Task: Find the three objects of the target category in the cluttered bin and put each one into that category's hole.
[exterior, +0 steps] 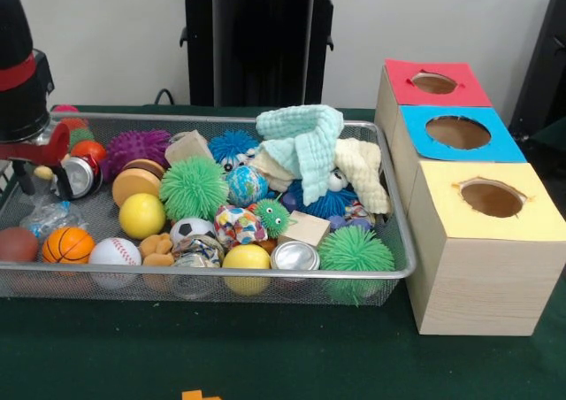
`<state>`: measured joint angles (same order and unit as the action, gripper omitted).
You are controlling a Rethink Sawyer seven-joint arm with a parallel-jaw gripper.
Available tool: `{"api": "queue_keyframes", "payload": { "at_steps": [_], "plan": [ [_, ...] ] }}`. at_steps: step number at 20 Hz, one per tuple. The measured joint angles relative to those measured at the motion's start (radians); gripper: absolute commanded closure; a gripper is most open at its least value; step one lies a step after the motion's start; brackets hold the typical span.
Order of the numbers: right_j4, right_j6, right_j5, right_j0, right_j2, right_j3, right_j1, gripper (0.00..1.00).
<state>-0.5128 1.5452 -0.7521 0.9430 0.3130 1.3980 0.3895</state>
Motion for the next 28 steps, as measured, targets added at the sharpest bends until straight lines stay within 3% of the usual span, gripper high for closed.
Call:
{"api": "queue_keyframes", "payload": {
  "at_steps": [19, 28],
  "plan": [
    [-0.018, 0.0, 0.0, -0.059, 0.099, -0.009, 0.052, 0.0],
    [-0.027, 0.0, 0.001, -0.059, 0.096, -0.011, 0.052, 0.0]
  ]
}}
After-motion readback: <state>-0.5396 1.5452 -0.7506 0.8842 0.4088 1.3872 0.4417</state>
